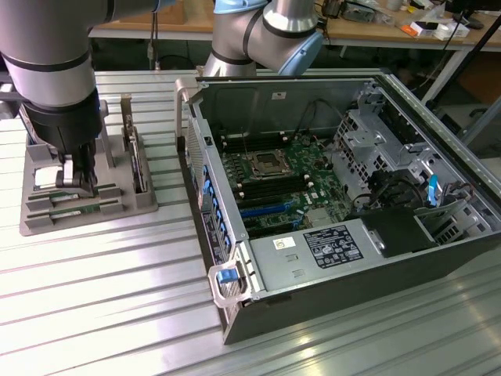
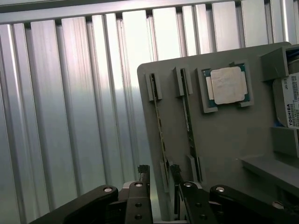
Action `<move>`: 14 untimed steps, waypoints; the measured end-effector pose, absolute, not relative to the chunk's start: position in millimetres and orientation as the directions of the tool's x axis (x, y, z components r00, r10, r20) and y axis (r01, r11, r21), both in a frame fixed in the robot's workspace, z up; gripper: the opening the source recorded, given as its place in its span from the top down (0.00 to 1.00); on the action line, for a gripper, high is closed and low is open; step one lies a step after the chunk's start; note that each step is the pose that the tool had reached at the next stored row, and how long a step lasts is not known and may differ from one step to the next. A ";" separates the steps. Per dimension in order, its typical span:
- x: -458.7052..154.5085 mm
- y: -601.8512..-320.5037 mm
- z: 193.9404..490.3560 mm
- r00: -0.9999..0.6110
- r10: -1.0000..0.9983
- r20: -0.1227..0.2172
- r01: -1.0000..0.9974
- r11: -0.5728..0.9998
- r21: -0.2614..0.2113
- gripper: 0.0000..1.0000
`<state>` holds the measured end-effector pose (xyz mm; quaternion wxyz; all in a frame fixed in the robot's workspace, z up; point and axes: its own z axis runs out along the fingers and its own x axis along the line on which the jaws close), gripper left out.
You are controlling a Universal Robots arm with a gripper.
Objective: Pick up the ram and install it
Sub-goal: 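Pick up the ram and move it above insertion slot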
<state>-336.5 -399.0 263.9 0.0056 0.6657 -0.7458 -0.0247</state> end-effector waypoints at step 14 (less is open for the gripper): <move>-336.5 -399.0 254.5 -0.114 -0.993 -0.024 -0.993 0.112 0.044 0.70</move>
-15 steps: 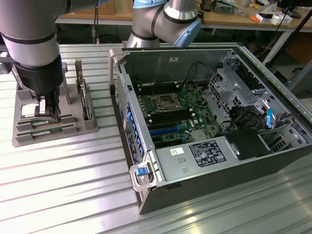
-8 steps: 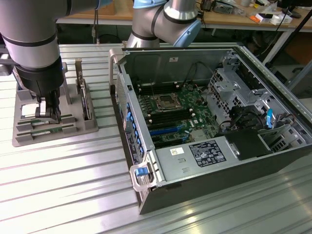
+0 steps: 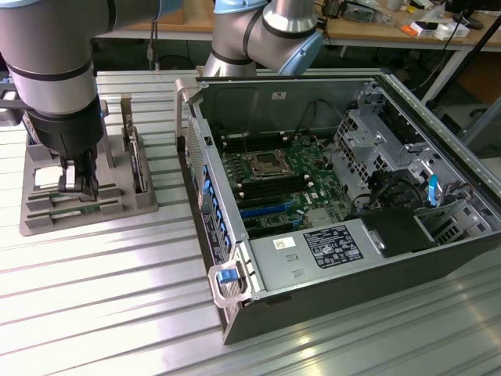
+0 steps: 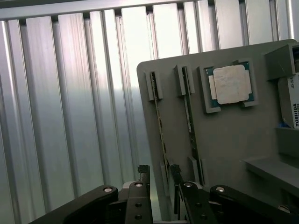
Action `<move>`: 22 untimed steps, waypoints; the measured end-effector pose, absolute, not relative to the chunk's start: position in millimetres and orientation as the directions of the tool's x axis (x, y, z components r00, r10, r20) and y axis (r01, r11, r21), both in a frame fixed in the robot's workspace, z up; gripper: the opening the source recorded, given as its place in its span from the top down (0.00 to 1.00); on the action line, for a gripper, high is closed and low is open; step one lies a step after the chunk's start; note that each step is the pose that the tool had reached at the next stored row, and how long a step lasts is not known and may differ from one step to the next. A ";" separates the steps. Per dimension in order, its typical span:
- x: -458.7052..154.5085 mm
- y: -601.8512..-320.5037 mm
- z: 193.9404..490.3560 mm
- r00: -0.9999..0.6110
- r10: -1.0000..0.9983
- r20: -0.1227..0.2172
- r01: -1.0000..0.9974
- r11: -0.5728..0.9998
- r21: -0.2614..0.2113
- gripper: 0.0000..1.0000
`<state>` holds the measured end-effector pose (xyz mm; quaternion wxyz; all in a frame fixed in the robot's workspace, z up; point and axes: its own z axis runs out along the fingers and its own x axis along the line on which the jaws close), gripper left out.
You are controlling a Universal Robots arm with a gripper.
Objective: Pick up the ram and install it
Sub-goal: 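Pick up the ram and move it above insertion slot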
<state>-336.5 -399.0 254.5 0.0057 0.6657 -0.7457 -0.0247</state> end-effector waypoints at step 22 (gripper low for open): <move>-341.8 -398.8 238.4 0.166 -0.986 -0.024 -0.985 -0.167 0.044 0.70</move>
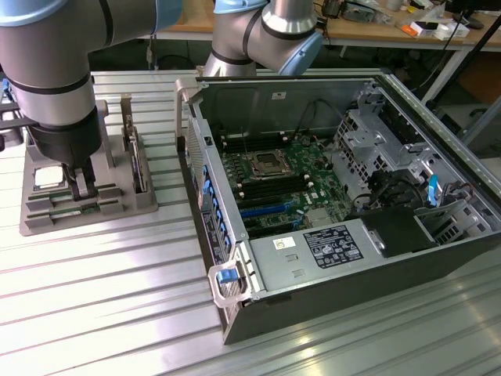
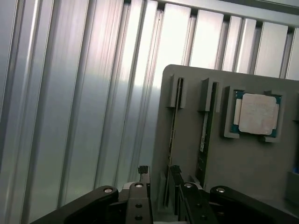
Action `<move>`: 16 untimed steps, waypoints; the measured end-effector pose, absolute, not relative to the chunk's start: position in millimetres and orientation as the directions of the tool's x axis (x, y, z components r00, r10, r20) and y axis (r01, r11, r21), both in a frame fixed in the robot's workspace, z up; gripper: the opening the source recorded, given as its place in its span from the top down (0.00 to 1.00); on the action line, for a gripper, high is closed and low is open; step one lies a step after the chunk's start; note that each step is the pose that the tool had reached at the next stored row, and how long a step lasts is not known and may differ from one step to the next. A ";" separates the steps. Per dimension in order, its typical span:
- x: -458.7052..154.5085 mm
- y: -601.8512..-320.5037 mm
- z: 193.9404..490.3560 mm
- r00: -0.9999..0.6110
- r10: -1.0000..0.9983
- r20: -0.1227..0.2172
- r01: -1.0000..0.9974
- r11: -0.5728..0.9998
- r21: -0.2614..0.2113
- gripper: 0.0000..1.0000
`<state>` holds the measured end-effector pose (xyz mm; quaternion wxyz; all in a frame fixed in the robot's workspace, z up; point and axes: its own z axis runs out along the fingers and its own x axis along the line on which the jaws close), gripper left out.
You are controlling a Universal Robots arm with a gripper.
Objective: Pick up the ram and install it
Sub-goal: 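Pick up the ram and move it above insertion slot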
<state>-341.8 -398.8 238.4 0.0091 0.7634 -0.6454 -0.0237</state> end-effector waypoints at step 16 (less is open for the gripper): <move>-363.2 -386.0 213.2 0.165 -0.986 -0.024 -0.985 -0.166 0.044 0.70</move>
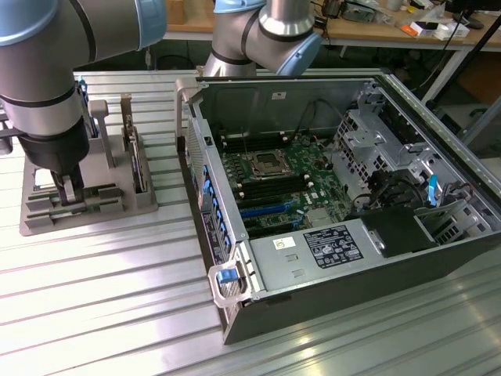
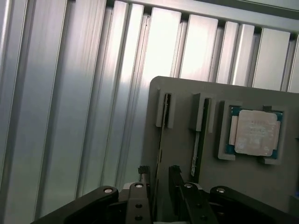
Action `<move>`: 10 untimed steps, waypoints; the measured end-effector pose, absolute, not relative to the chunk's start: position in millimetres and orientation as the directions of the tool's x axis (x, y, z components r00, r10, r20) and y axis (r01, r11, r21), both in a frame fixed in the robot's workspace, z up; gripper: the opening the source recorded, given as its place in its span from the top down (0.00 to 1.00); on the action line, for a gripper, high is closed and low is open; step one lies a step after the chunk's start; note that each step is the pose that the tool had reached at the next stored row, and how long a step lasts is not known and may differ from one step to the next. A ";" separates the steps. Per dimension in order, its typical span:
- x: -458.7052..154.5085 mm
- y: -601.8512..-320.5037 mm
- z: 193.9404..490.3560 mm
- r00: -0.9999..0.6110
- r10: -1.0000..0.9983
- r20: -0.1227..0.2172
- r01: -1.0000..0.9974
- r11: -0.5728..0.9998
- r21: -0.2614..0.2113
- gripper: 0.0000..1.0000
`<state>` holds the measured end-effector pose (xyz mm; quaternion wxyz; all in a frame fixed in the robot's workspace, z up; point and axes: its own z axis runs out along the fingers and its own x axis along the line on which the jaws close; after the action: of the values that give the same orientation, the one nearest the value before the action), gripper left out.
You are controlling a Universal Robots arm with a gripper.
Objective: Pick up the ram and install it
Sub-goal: 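Pick up the ram and move it above insertion slot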
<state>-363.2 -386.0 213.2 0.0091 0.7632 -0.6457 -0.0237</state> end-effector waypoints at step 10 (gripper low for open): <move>-365.7 -385.9 207.7 0.165 -0.986 -0.024 -0.985 -0.166 0.044 0.78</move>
<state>-365.7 -385.9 207.7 0.0090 0.7632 -0.6457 -0.0237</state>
